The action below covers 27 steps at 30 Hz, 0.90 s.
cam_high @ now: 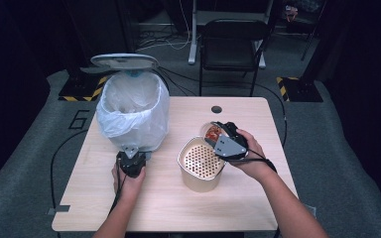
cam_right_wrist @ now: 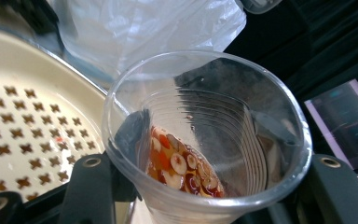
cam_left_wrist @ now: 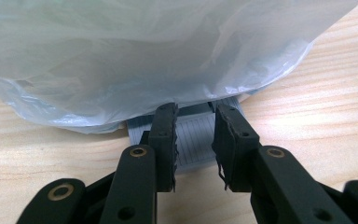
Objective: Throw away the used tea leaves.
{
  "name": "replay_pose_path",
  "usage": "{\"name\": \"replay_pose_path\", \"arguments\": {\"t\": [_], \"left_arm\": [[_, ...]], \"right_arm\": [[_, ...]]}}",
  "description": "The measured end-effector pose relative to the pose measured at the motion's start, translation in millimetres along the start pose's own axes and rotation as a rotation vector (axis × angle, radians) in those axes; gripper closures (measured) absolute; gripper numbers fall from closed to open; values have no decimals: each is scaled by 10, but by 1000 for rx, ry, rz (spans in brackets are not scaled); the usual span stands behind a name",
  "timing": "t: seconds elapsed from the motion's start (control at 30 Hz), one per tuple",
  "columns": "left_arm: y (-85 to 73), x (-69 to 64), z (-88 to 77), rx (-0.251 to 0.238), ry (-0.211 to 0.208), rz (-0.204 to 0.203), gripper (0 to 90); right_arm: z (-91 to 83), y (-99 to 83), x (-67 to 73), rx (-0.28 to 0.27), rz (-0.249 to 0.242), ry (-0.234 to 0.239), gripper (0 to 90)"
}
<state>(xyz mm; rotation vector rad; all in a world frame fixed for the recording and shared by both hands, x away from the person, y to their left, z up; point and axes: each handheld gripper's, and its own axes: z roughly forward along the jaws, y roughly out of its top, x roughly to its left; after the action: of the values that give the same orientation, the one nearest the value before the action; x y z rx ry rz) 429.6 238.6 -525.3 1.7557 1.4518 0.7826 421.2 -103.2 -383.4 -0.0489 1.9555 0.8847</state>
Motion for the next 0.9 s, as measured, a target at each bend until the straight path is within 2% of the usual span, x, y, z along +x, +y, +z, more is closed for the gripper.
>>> {"name": "replay_pose_path", "arguments": {"t": [0.07,0.13,0.3,0.4,0.47,0.6,0.67,0.73,0.77,0.87,0.9], "left_arm": [[0,0,0,0,0,0,694],[0,1,0,0,0,0,694],[0,0,0,0,0,-1,694],[0,0,0,0,0,-1,694],[0,0,0,0,0,0,694],[0,-1,0,0,1,0,694],[0,0,0,0,0,0,694],[-1,-7,5,-8,0,-10,694],[-1,-7,5,-8,0,-10,694],[-1,-6,5,-8,0,-10,694],[0,1,-1,1,0,1,694]], "right_arm": [[-1,16,33,-2,-22,-11,430],[-7,33,57,-2,-63,-46,437],[-21,49,110,12,-116,-85,440],[-30,57,191,47,-224,-120,441],[-27,50,241,61,-253,-125,442],[-24,46,310,90,-365,-157,442],[-14,45,335,102,-407,-154,443],[1,44,361,131,-478,-166,443],[5,36,385,144,-478,-162,444],[22,54,399,165,-593,-166,444],[26,50,417,174,-614,-163,444]]}}
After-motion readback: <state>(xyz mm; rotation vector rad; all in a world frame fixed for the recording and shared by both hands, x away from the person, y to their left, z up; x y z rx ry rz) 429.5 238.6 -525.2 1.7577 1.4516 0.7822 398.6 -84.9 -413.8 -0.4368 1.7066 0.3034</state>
